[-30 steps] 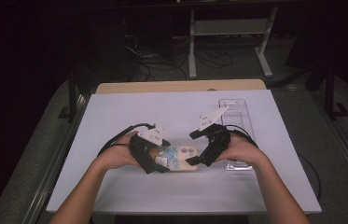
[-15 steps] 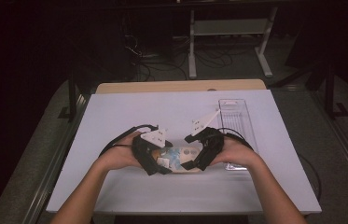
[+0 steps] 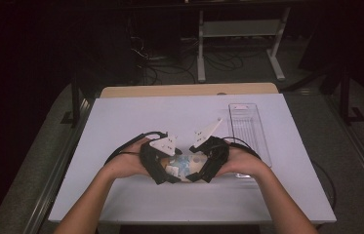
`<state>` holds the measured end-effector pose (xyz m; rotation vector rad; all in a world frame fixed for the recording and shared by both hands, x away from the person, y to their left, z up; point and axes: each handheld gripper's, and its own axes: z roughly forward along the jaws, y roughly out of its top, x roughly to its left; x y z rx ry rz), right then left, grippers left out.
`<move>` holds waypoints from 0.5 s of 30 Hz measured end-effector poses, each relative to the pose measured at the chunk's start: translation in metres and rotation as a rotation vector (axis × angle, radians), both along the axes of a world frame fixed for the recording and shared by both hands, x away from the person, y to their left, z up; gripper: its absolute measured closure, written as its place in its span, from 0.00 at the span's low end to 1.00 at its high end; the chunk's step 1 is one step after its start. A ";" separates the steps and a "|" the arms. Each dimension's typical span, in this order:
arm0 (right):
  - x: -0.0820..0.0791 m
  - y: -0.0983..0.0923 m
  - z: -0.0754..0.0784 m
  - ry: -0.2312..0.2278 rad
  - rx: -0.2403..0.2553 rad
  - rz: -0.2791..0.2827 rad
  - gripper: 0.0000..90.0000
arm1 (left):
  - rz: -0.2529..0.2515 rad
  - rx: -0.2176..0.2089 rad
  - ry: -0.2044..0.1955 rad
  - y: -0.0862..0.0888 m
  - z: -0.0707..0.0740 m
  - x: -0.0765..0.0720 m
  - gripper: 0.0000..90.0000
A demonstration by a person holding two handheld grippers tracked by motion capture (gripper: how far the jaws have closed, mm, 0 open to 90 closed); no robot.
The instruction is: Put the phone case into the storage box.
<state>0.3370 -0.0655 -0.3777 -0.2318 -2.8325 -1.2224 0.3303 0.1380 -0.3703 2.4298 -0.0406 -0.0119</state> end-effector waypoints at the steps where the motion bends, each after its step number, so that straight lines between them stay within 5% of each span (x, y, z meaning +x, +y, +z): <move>1: 0.000 0.002 -0.001 -0.006 -0.012 0.007 0.00 | -0.002 0.003 -0.001 0.000 0.001 0.000 0.13; 15: -0.003 0.010 -0.007 0.000 -0.060 0.031 0.00 | -0.007 0.000 -0.014 0.001 0.003 0.001 0.13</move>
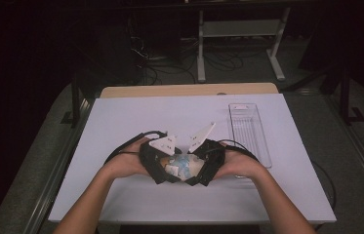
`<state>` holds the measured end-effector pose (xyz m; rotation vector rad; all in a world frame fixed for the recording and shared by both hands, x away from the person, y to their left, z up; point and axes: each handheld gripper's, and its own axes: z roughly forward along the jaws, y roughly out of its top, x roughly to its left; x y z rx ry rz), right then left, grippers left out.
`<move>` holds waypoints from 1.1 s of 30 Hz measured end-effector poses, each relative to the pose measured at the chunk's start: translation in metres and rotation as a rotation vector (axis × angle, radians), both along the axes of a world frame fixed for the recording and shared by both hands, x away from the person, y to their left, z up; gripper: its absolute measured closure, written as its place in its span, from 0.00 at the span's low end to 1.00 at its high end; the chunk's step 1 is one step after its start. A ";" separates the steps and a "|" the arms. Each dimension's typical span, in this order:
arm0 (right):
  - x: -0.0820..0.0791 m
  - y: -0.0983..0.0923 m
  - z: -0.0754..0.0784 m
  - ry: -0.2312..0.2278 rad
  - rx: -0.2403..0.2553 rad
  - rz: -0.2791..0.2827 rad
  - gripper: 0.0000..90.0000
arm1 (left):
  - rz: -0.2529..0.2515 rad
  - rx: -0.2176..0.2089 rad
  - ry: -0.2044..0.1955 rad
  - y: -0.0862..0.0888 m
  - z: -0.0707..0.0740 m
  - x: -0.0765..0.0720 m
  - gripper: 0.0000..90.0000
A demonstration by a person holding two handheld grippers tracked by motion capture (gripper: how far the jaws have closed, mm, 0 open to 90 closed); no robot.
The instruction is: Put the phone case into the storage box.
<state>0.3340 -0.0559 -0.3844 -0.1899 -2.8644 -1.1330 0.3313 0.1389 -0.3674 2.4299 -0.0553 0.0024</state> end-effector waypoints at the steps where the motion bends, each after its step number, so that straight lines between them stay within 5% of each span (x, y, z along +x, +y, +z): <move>1: 0.000 0.001 -0.001 0.001 0.000 0.003 0.00 | 0.002 -0.002 0.002 0.000 0.000 0.000 0.13; 17: -0.002 0.004 0.000 -0.038 -0.028 0.020 0.10 | 0.014 0.000 0.027 -0.001 -0.001 -0.001 0.13; 33: -0.001 0.008 0.000 -0.047 -0.051 0.034 0.11 | -0.005 0.029 -0.005 0.001 -0.001 0.000 0.13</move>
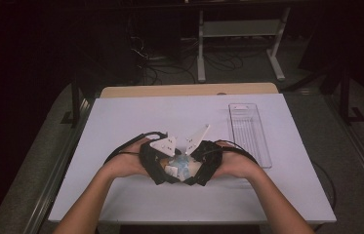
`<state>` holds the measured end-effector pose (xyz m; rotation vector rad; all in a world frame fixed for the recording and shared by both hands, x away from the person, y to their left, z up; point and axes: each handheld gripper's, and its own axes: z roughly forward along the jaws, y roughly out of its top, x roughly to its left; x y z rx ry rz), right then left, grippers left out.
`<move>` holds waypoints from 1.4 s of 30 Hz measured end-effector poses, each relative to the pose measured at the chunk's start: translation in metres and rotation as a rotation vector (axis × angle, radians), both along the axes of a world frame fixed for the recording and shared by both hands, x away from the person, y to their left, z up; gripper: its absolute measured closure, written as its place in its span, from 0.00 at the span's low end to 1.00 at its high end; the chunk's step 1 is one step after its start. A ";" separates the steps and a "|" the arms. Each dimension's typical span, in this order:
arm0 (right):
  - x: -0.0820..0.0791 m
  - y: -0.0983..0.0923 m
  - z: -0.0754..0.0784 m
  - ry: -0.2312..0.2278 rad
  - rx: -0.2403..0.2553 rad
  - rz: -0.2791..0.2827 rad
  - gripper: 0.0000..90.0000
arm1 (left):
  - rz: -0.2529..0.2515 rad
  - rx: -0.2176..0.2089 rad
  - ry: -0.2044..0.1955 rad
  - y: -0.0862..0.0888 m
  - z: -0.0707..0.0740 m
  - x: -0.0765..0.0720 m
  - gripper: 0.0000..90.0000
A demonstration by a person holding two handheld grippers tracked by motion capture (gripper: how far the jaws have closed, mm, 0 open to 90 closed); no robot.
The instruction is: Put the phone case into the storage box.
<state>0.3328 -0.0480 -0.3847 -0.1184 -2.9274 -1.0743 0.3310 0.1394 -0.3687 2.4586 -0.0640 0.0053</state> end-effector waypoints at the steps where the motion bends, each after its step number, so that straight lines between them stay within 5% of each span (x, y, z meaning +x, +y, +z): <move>1: 0.000 0.000 0.000 0.003 0.002 -0.002 0.11 | -0.002 -0.001 0.001 0.000 0.000 0.000 0.13; 16: 0.000 -0.002 0.001 0.008 0.021 0.000 0.12 | 0.015 -0.007 -0.031 0.001 0.001 -0.002 0.09; 24: 0.002 -0.004 0.000 0.017 0.024 -0.017 0.12 | 0.063 -0.055 -0.003 0.013 0.009 -0.001 0.03; 34: 0.008 -0.015 -0.001 0.036 0.040 -0.091 0.12 | 0.176 -0.104 -0.008 0.035 0.018 0.002 0.00; 42: 0.010 -0.025 0.001 0.046 0.048 -0.153 0.12 | 0.317 -0.141 -0.021 0.053 0.012 0.001 0.00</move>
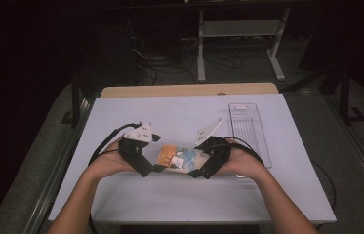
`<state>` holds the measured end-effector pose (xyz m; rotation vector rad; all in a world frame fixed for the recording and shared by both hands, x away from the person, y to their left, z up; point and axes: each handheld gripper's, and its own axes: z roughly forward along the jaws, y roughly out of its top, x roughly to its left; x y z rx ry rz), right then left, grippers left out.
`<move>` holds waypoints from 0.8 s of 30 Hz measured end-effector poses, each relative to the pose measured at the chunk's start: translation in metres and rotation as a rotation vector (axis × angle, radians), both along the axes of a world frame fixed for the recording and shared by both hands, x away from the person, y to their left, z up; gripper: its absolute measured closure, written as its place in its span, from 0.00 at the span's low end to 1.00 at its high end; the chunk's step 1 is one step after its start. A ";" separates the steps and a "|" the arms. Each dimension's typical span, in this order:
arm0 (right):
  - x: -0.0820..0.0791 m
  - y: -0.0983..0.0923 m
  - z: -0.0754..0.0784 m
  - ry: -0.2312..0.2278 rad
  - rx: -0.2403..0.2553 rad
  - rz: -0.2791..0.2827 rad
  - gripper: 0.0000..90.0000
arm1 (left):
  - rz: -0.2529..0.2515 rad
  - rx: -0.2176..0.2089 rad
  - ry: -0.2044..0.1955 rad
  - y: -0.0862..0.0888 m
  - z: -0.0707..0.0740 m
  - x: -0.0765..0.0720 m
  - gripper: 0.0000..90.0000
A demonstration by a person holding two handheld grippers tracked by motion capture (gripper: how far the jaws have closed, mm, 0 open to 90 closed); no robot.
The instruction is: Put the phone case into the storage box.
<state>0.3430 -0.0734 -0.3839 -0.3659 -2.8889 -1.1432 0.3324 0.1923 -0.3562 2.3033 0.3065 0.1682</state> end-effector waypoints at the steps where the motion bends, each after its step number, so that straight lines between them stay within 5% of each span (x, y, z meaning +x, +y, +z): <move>1: -0.001 -0.002 0.000 0.007 0.005 -0.020 0.12 | 0.020 0.015 -0.010 0.002 -0.001 -0.001 0.00; 6: 0.000 -0.008 -0.002 0.012 0.003 -0.060 0.12 | 0.113 -0.005 0.004 0.016 -0.012 -0.005 0.00; 19: 0.002 -0.021 -0.002 0.044 0.044 -0.189 0.12 | 0.240 -0.015 0.017 0.028 -0.028 -0.015 0.00; 24: 0.005 -0.023 -0.001 0.077 0.080 -0.249 0.12 | 0.304 -0.054 0.020 0.031 -0.038 -0.019 0.00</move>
